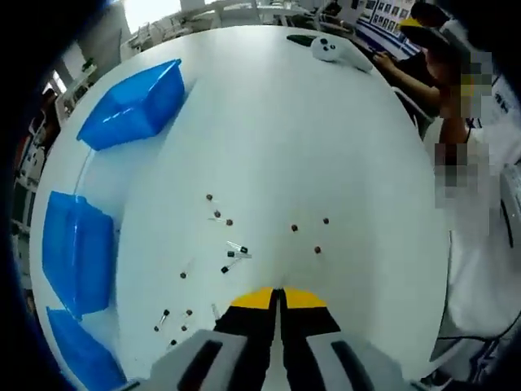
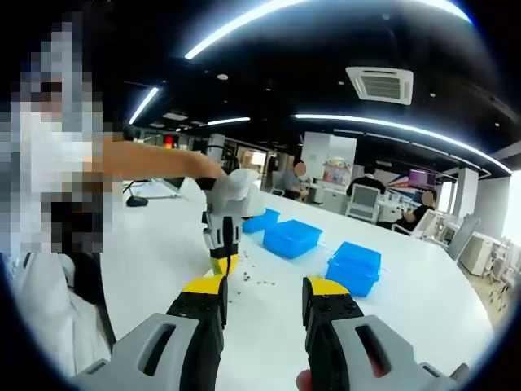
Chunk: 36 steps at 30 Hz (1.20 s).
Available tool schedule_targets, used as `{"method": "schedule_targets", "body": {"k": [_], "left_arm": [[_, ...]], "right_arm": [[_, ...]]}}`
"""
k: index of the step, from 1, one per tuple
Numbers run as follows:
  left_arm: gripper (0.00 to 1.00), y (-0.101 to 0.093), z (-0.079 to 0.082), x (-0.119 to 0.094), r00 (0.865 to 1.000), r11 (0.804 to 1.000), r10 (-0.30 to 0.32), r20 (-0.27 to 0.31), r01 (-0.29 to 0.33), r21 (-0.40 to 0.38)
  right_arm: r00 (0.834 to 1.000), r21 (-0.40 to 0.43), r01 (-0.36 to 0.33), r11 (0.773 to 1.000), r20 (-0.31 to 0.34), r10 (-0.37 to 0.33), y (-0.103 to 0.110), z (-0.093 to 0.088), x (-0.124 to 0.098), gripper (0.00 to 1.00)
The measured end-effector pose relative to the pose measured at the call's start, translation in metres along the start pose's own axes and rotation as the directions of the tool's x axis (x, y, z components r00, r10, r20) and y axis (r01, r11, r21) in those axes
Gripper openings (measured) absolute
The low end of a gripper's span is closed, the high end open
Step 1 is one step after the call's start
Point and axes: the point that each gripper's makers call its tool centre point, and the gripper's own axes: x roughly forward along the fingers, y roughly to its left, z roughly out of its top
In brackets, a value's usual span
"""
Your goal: Pick up the resistors one by one and place each resistor into its matching bin, sorting the parts by color and model until every resistor is separated into the correct bin for its type
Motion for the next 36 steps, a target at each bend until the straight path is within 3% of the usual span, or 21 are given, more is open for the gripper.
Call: {"method": "schedule_targets", "body": {"k": [7,12,15,17,20,21,23,25,26,27,28,29,34,36], "left_arm": [[0.05,0.0,-0.004,-0.006,0.998,0.997,0.061,-0.021,-0.059,0.054],[0.05,0.005,0.0,-0.027,0.99,0.993,0.116,0.08,-0.116,-0.005],[0.05,0.004,0.002,-0.049,0.97,0.986,0.166,0.179,-0.158,-0.059],[0.05,-0.003,0.003,-0.068,0.941,0.977,0.202,0.272,-0.177,-0.116],[0.05,-0.013,0.0,-0.093,0.885,0.962,0.244,0.396,-0.17,-0.213],[0.05,-0.015,-0.001,-0.101,0.86,0.957,0.26,0.439,-0.167,-0.239],[0.05,-0.021,-0.006,-0.116,0.803,0.936,0.311,0.509,-0.166,-0.31],[0.05,-0.022,-0.012,-0.131,0.735,0.912,0.374,0.565,-0.18,-0.368],[0.05,-0.022,-0.017,-0.139,0.694,0.891,0.418,0.586,-0.187,-0.413],[0.05,-0.027,-0.02,-0.144,0.661,0.882,0.44,0.607,-0.191,-0.432],[0.05,-0.034,-0.024,-0.151,0.613,0.873,0.469,0.636,-0.216,-0.436],[0.05,-0.036,-0.028,-0.155,0.592,0.865,0.486,0.643,-0.223,-0.449],[0.05,-0.063,-0.052,-0.169,0.452,0.818,0.566,0.69,-0.201,-0.539],[0.05,-0.073,-0.06,-0.167,0.412,0.807,0.58,0.703,-0.174,-0.564]], "right_arm": [[1.0,0.001,0.0,1.0,0.001,0.0,-0.001,0.0,0.0,0.39],[1.0,0.002,0.004,1.0,0.0,-0.004,-0.002,-0.001,0.0,0.39],[1.0,0.002,0.003,1.0,0.0,-0.003,-0.002,-0.001,0.0,0.39],[1.0,0.002,0.004,1.0,0.001,-0.004,-0.002,-0.001,0.0,0.39],[1.0,0.003,0.005,1.0,-0.001,-0.005,-0.002,-0.001,0.0,0.39],[1.0,0.003,0.004,1.0,-0.002,-0.004,-0.002,-0.001,0.0,0.39],[1.0,0.003,0.003,1.0,-0.003,-0.003,-0.001,-0.001,0.001,0.39],[1.0,0.003,0.002,1.0,-0.005,-0.002,-0.001,-0.001,0.001,0.39],[1.0,0.002,0.001,1.0,-0.006,-0.001,0.0,-0.002,0.001,0.39],[1.0,0.001,0.001,1.0,-0.006,-0.001,0.0,-0.001,0.001,0.39],[1.0,0.002,0.0,1.0,-0.006,0.0,0.0,-0.001,0.001,0.39],[1.0,0.003,0.001,1.0,-0.007,-0.001,0.0,-0.002,0.001,0.39],[1.0,0.007,0.014,1.0,-0.01,-0.014,-0.004,-0.003,0.0,0.39],[1.0,0.006,0.016,1.0,-0.011,-0.016,-0.005,-0.004,-0.001,0.39]]}}
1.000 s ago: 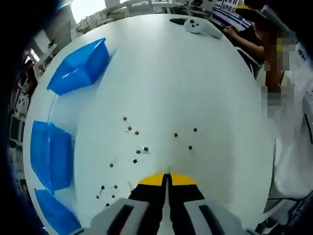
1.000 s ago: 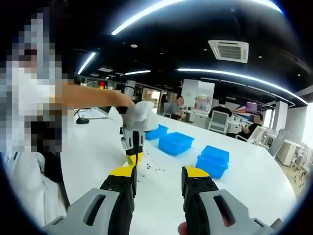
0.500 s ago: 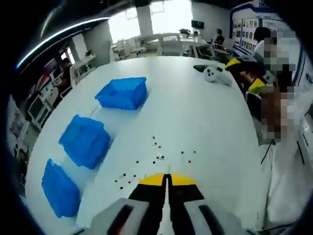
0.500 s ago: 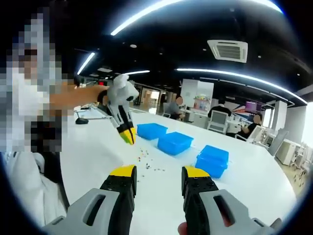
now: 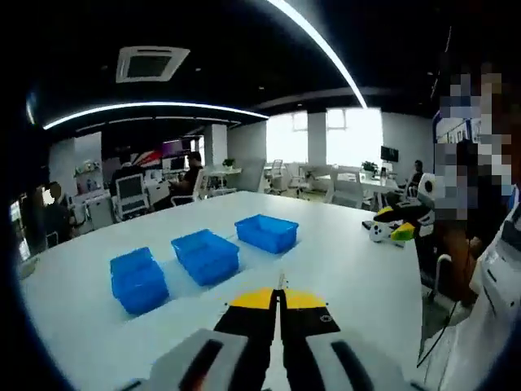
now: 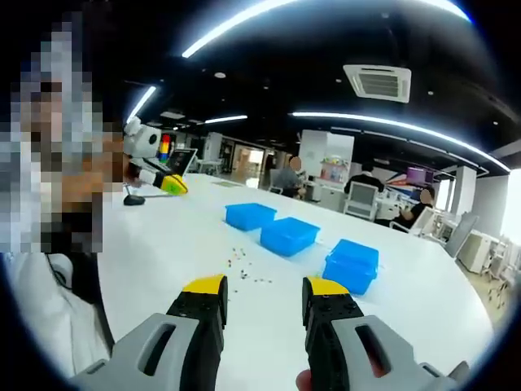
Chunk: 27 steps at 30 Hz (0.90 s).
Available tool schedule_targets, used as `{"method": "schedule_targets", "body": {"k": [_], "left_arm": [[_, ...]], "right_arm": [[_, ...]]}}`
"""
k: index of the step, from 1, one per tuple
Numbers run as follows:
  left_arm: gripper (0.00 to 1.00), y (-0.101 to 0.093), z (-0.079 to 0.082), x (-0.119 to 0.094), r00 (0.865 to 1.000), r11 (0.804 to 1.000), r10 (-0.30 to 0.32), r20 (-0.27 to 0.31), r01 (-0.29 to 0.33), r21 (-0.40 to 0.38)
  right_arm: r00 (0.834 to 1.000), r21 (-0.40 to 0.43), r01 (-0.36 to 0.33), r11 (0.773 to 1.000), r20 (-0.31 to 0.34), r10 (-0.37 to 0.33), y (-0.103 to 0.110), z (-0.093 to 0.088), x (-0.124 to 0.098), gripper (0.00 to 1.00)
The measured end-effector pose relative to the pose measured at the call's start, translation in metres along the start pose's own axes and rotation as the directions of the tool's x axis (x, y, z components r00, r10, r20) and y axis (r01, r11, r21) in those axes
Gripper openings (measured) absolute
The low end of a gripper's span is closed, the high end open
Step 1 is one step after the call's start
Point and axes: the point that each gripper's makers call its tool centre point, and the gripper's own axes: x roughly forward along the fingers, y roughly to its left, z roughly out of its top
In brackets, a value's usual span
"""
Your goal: Pick up the resistors one by one and place each resistor into its matching bin, sorting the parts by color and model until every resistor is separated into the correct bin for its type
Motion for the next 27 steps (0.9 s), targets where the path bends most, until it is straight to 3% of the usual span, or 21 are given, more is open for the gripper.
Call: {"method": "schedule_targets", "body": {"k": [3,5,8,13,19,27], "left_arm": [[0.05,0.003,-0.005,-0.012,0.997,0.998,0.032,0.074,-0.028,-0.052],[0.05,0.013,-0.004,-0.018,0.989,0.995,0.09,0.118,-0.086,-0.043],[0.05,0.021,-0.006,-0.021,0.98,0.987,0.123,0.158,-0.104,-0.122],[0.05,0.028,-0.016,-0.014,0.981,0.987,0.151,0.12,-0.142,-0.079],[0.05,0.036,-0.008,-0.002,0.979,0.987,0.15,0.141,-0.14,-0.074],[0.05,0.048,0.007,0.032,0.986,0.989,0.131,0.099,-0.123,-0.085]], "right_arm": [[1.0,0.002,0.008,1.0,0.0,-0.008,-0.002,0.0,-0.001,0.39],[1.0,0.001,0.011,1.0,-0.001,-0.011,-0.003,0.0,-0.002,0.39],[1.0,-0.003,0.007,1.0,-0.002,-0.007,-0.001,0.0,-0.003,0.39],[1.0,-0.01,0.002,1.0,-0.005,-0.002,0.0,0.0,-0.004,0.39],[1.0,-0.013,-0.003,1.0,-0.014,0.003,0.006,-0.006,0.001,0.39],[1.0,-0.015,0.0,1.0,-0.012,0.0,0.014,-0.012,0.006,0.39]]}}
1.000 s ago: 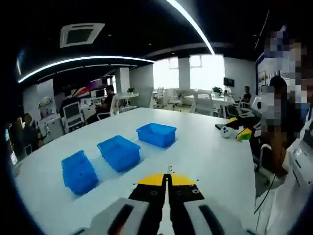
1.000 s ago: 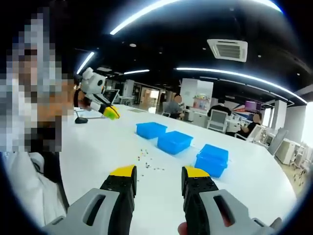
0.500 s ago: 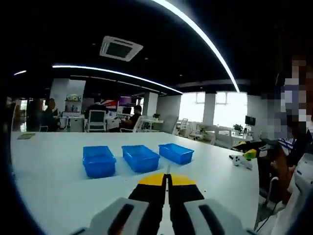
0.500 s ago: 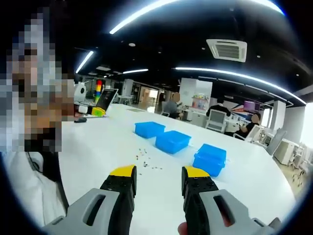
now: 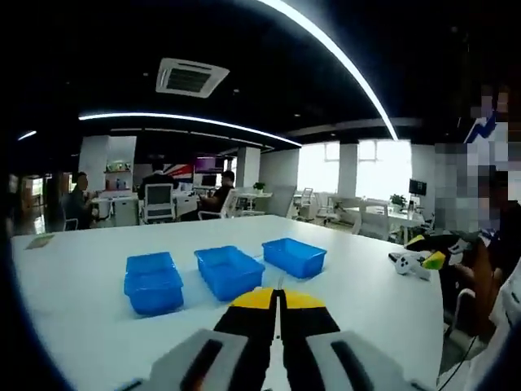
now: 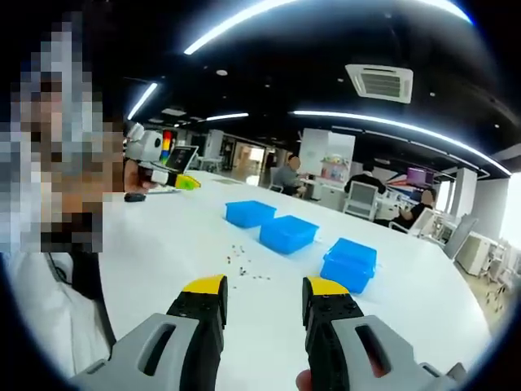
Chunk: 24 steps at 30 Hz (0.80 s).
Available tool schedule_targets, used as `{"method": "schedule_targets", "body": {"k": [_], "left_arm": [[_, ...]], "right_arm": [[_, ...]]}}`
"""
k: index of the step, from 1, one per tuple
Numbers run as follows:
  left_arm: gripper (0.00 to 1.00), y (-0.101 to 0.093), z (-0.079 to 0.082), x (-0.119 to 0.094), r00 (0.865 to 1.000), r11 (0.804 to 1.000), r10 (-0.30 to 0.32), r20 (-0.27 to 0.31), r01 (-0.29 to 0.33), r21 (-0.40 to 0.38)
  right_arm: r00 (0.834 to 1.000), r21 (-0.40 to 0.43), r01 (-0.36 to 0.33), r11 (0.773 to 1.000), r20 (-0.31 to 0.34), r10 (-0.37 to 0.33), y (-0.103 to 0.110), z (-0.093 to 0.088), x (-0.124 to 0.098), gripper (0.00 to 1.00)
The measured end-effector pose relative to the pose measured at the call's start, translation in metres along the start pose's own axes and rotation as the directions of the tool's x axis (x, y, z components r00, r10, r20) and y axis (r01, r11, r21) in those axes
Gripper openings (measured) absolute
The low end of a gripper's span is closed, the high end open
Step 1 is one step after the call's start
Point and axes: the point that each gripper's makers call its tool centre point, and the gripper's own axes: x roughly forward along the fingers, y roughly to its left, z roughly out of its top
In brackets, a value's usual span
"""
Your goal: Pick up the resistors one by one and place each resistor into its matching bin, sorting the parts by color and model until every resistor is separated into the correct bin for its type
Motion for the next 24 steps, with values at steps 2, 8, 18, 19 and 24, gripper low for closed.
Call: {"method": "schedule_targets", "body": {"k": [2,8,18,19,24], "left_arm": [[0.05,0.002,0.006,0.013,1.0,1.0,0.001,0.004,-0.001,0.015],[0.05,0.018,0.019,0.059,0.999,1.0,-0.001,-0.035,0.001,0.02],[0.05,0.068,0.032,0.139,0.995,0.997,0.071,-0.076,-0.073,-0.018],[0.05,0.077,0.027,0.149,0.992,0.995,0.086,-0.092,-0.089,-0.035],[0.05,0.098,0.014,0.173,0.983,0.989,0.131,-0.13,-0.139,-0.054]], "right_arm": [[1.0,0.0,0.001,1.0,0.0,-0.001,0.001,-0.001,0.001,0.39],[1.0,-0.001,0.001,1.0,0.004,-0.001,0.005,-0.001,0.0,0.39],[1.0,0.0,0.014,1.0,0.005,-0.014,0.001,0.0,-0.005,0.39],[1.0,0.0,0.015,1.0,0.005,-0.015,0.0,0.0,-0.005,0.39],[1.0,-0.002,0.019,1.0,0.006,-0.019,0.0,0.001,-0.005,0.39]]}}
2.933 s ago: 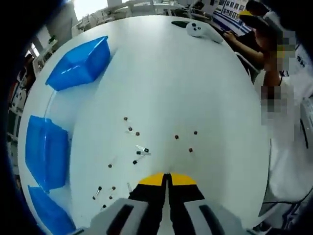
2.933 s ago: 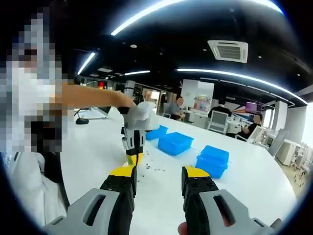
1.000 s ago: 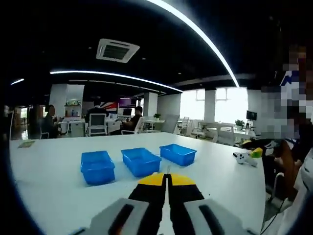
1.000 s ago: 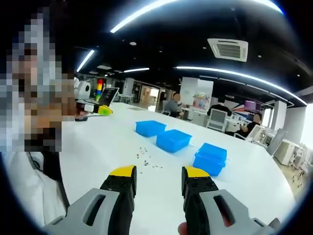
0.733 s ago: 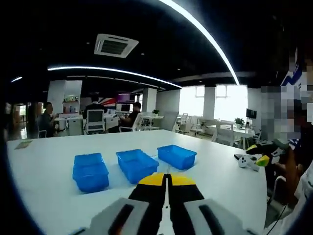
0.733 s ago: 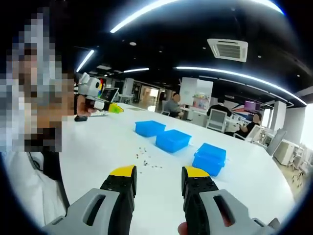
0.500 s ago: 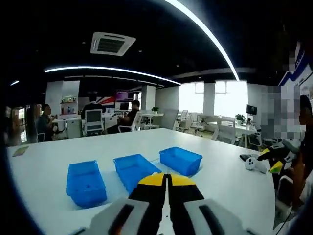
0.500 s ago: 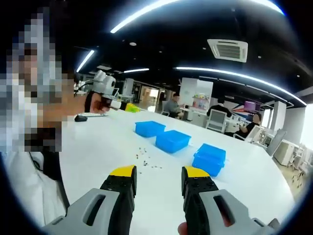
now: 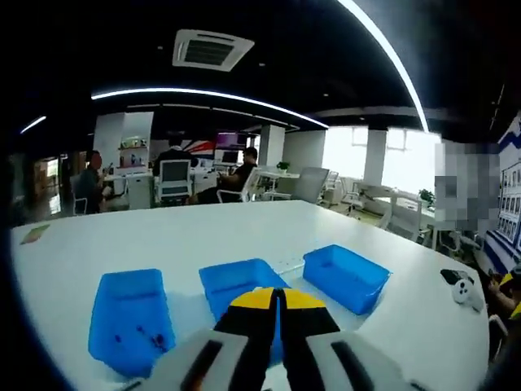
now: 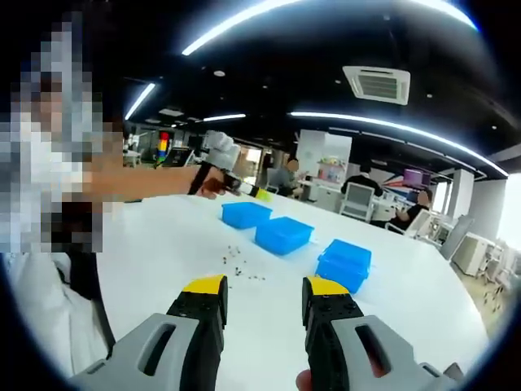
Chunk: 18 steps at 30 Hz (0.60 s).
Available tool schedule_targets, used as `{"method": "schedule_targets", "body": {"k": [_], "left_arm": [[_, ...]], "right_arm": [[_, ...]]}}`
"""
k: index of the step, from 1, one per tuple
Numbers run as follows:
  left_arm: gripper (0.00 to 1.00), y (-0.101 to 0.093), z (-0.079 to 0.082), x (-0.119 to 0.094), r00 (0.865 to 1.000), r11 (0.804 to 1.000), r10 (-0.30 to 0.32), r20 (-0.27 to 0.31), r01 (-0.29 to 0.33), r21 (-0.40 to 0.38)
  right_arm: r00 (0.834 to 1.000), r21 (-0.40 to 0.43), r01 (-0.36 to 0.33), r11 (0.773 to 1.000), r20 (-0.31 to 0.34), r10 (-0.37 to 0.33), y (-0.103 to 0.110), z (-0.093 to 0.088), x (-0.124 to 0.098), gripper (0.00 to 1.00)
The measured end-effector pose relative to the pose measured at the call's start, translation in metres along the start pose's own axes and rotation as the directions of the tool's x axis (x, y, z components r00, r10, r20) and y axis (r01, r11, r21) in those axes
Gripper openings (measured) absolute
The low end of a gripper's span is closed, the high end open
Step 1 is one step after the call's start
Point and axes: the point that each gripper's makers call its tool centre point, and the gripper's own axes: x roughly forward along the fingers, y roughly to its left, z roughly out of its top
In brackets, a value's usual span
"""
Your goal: Pick up the resistors one by one and place each resistor into its matching bin, sorting the parts by color and model until every resistor is separated into the correct bin for its type
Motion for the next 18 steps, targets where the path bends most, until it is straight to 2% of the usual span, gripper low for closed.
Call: {"method": "schedule_targets", "body": {"k": [4,7,8,9,10,11,14,18], "left_arm": [[0.05,0.004,-0.001,0.01,1.0,0.999,0.004,0.008,-0.003,-0.043],[0.09,0.008,0.0,0.013,1.0,1.0,0.027,0.015,-0.027,-0.001],[0.17,0.01,0.0,0.014,0.999,0.999,0.037,0.018,-0.038,0.019],[0.32,0.011,0.0,0.015,0.999,0.998,0.045,0.013,-0.045,0.046],[0.41,0.009,-0.002,0.016,0.999,0.995,0.04,0.001,-0.039,0.089],[0.46,0.009,-0.003,0.016,0.999,0.994,0.039,-0.005,-0.039,0.1],[0.45,0.01,0.0,0.009,0.998,0.992,0.06,0.009,-0.06,0.11],[0.44,0.008,0.003,0.002,0.998,0.992,0.058,0.015,-0.059,0.108]], "right_arm": [[1.0,-0.001,0.003,1.0,-0.002,-0.003,0.0,0.0,0.0,0.39],[1.0,0.0,0.003,1.0,-0.004,-0.003,0.0,0.0,0.0,0.39],[1.0,0.0,0.001,1.0,-0.003,-0.001,0.0,0.0,0.0,0.39],[1.0,0.0,0.001,1.0,-0.002,-0.001,0.0,0.001,0.0,0.39],[1.0,-0.001,0.001,1.0,-0.001,-0.001,0.001,0.001,0.0,0.39],[1.0,0.0,0.001,1.0,-0.001,-0.001,0.001,0.001,0.0,0.39],[1.0,-0.002,0.003,1.0,-0.001,-0.003,0.0,0.002,-0.002,0.39],[1.0,-0.002,0.003,1.0,0.0,-0.003,0.0,0.003,-0.002,0.39]]}}
